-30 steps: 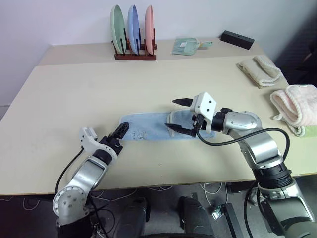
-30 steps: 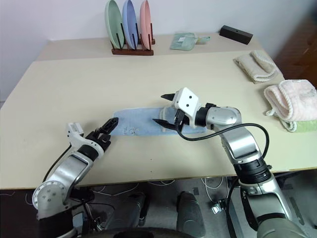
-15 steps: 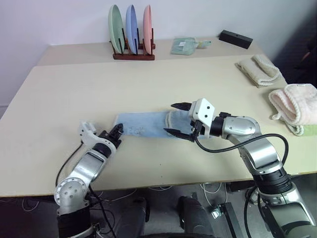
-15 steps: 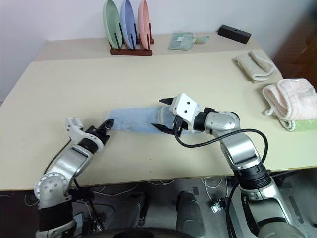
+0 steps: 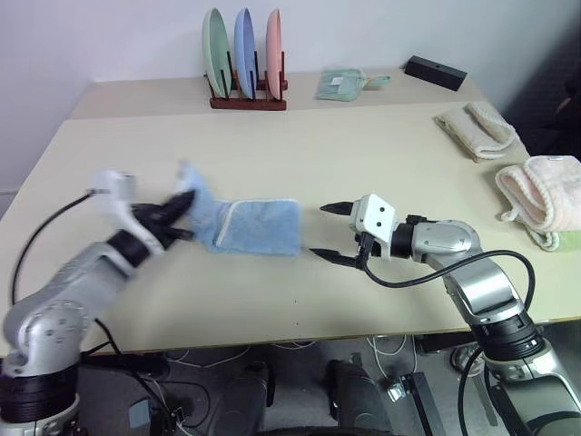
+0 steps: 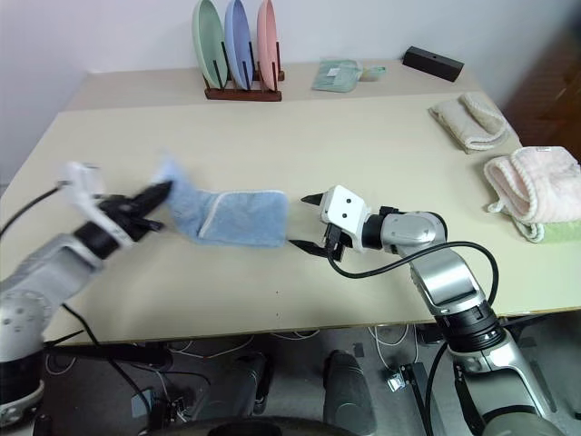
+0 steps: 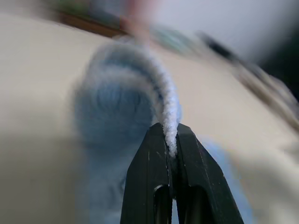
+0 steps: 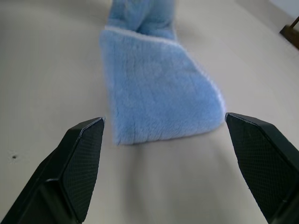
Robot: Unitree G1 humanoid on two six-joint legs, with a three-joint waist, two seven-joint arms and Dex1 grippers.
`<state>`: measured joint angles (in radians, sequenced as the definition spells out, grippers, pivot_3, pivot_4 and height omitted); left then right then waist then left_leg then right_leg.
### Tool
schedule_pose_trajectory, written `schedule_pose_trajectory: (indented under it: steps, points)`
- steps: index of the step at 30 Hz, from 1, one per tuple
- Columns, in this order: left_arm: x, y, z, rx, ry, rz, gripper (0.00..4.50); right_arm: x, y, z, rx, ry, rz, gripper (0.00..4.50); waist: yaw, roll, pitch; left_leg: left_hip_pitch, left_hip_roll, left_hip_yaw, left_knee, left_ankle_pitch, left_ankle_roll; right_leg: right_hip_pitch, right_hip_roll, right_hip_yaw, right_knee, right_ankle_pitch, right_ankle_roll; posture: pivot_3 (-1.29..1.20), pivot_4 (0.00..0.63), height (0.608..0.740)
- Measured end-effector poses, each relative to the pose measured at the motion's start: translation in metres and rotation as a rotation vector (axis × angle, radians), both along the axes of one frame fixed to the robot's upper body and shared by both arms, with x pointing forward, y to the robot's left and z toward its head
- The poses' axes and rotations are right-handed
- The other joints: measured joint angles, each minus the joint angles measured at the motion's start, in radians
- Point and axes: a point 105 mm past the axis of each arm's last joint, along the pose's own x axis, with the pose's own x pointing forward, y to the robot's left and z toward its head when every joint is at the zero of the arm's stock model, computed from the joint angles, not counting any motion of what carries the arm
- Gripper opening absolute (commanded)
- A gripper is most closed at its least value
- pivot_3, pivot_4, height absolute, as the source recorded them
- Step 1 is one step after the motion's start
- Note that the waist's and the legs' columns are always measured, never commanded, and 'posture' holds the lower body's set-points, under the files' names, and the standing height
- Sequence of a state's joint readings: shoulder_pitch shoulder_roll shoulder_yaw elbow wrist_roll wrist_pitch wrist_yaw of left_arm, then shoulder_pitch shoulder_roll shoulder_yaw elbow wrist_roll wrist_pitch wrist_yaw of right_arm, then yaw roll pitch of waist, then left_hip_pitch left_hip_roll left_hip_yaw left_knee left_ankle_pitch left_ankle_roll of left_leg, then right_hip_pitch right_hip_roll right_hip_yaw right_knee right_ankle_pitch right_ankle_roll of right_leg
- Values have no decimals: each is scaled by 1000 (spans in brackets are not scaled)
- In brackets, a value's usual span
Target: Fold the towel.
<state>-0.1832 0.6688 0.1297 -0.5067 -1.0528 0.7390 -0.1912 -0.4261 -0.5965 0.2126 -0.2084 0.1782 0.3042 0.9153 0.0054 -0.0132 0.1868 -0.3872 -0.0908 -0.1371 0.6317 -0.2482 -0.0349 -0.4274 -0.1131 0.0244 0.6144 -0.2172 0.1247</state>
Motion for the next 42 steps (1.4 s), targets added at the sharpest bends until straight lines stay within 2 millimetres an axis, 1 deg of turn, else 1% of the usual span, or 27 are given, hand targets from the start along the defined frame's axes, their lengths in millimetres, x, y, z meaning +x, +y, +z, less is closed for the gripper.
schedule_pose_trajectory:
  steps: [1, 3, 4, 6, 8, 10, 11, 13, 14, 17, 19, 22, 23, 24, 25, 26, 28, 29, 30, 31, 32, 35, 36, 38, 40, 41, 42]
  points:
    - [-2, -13, -6, 56, 0, -55, 34, 0, -1, -1, -2, 0, -3, 4251, -4, 0, 0, 0, 0, 0, -1, 0, 0, 0, 0, 0, 0, 0, 0, 0, 150, 738]
    - [-6, -35, -27, 177, 21, -148, 34, 0, -1, -2, -5, 1, -8, 4251, -9, 0, 0, 0, 0, 0, -1, 0, 0, 0, 1, 0, 0, 0, 0, 0, 150, 738]
    - [-8, -42, -39, 226, 39, -180, 34, 0, -2, -3, -5, 4, -10, 4251, -12, 0, 0, 0, 0, 0, -1, 0, 0, 0, 1, 0, 0, 0, 0, 0, 150, 738]
    - [-9, -53, -59, 267, 82, -210, 34, -1, -3, -6, -4, 12, -17, 4251, -16, 0, 0, 0, 1, 0, -1, 0, 0, 0, 1, 0, 0, 0, 0, 0, 150, 738]
    - [-7, -60, -67, 261, 102, -209, 34, -2, -4, -9, -4, 19, -22, 4251, -16, 0, 0, 0, 1, -1, -1, 0, 0, 0, 1, 0, 0, 0, 0, 0, 150, 738]
    - [-6, -64, -70, 267, 104, -212, 34, -4, -5, -11, -4, 27, -30, 4251, -15, 0, 0, 0, 1, -1, -1, 0, 0, 0, 0, 0, 0, 0, 0, 0, 150, 738]
    - [-6, -65, -72, 272, 109, -212, 309, -4, -5, -12, -5, 29, -32, 4251, -16, 0, 0, 0, 1, -1, -1, 0, 0, 0, 0, 0, 0, 0, 0, 0, 150, 738]
    - [-5, -67, -75, 265, 120, -208, 923, -5, -5, -12, -5, 28, -37, 4251, -15, 0, 0, 0, 1, -1, 0, 0, 0, 0, 0, 0, 0, 0, 0, 0, 150, 738]
    - [-6, -69, -76, 261, 127, -209, 1341, -4, -5, -11, -5, 26, -40, 4251, -15, 0, 0, 0, 1, -1, 0, 0, 0, 0, 0, 0, 0, 0, 1, 0, 150, 738]
    - [-2, -68, -71, 231, 115, -187, 2867, -3, -6, -11, -7, 18, -52, 4251, -15, 0, 0, 0, 1, -1, 0, 0, 0, 0, 0, 0, 0, 0, 1, 0, 150, 738]
    - [3, -63, -63, 190, 98, -149, 2867, -2, -6, -11, -5, 14, -60, 4251, -15, 0, 0, 0, 1, -1, 0, 0, 0, 0, 0, 0, 0, 0, 1, 0, 150, 738]
    - [8, -53, -41, 80, 55, -91, 2867, -1, -5, -10, 4, 4, -73, 4251, -16, 0, 0, 0, 1, -2, 0, 0, 0, -1, 0, 0, 0, 0, 1, 0, 150, 738]
    - [9, -46, -30, 28, 34, -67, 2867, 0, -5, -9, 10, -1, -79, 4251, -17, 0, 0, 0, 1, -2, 0, 0, 0, -1, 0, 0, 0, 0, 1, 0, 150, 738]
    - [7, -39, -23, -14, 21, -52, 2324, 2, -4, -7, 17, -4, -82, 3704, -19, 0, 0, 0, 1, -2, 0, 0, 0, -1, 0, 0, 1, 0, 1, 0, 150, 738]
    - [4, -29, -16, -53, 9, -34, 2018, 4, -2, -4, 32, -11, -86, 3351, -22, 0, 0, 0, 1, -2, -1, 0, 0, -1, 0, 0, 1, 0, 1, 0, 150, 738]
    - [1, -17, -10, -83, -3, -11, 1540, 5, -2, 0, 44, -17, -91, 2909, -22, 0, 0, 0, 1, -2, -1, 0, 0, -2, 0, 0, 1, 0, 1, 0, 150, 738]
    - [-3, 3, -3, -107, -20, 35, 524, 9, -2, 8, 74, -23, -103, 1841, -18, 0, 0, 0, 1, -2, 0, 0, 0, -1, 0, 0, 1, 0, 1, 0, 150, 738]
    - [-3, 9, -1, -103, -27, 55, 81, 11, -1, 11, 89, -24, -106, 1387, -16, 0, 0, 0, 1, -2, 0, 0, 0, -1, 0, 0, 1, 0, 1, 0, 150, 738]
    - [-2, 18, 1, -90, -34, 88, 0, 12, 6, 17, 124, -21, -97, 754, -15, 0, 0, 0, 1, -2, 0, 0, 0, 0, 0, 0, 1, 0, 0, 0, 150, 738]
    - [-1, 21, 1, -81, -33, 103, 0, 12, 10, 20, 141, -19, -89, 302, -13, 0, 0, 0, 1, -2, 1, 0, 0, 0, 0, 0, 1, 0, 0, 0, 150, 738]
    - [1, 28, -2, -50, -25, 131, 0, 13, 16, 23, 168, -15, -86, 52, -14, 0, 0, 0, 1, -2, 1, 0, 0, 0, 0, 0, 1, 0, 0, 0, 150, 738]
    - [10, 37, -18, 26, 6, 195, 0, 21, 35, 29, 234, 7, -99, 52, -17, 0, 0, 0, 0, -2, 0, 0, 0, 0, 0, 0, 1, 0, 0, 0, 150, 738]
    - [14, 37, -23, 40, 17, 207, 0, 24, 41, 29, 247, 21, -101, 52, -16, 0, 0, 0, 0, -2, 0, 0, -1, 0, 1, 0, 1, 0, 0, 0, 150, 738]
    - [24, 28, -38, 64, 48, 208, 0, 26, 64, 23, 262, 66, -84, 52, -16, 0, 0, 0, 0, -2, 0, 1, -1, 0, 1, -1, 1, 0, 0, 0, 150, 738]
    - [28, 21, -55, 116, 86, 195, 0, 28, 78, 5, 223, 112, -82, 52, -17, 0, 0, 0, -1, -2, 0, 1, -1, -1, 0, 0, 1, 1, 1, 0, 150, 738]
    - [29, 20, -62, 137, 96, 195, 0, 30, 80, -4, 201, 132, -97, 52, -17, 0, 0, 0, -1, -2, -1, 1, -1, -1, 0, 0, 2, 2, 2, 0, 150, 738]
    - [32, 18, -72, 161, 115, 198, 0, 35, 80, -19, 167, 164, -132, 52, -17, 0, 0, 0, -1, -2, -1, 1, -1, -1, 0, 0, 2, 2, 1, 0, 150, 738]
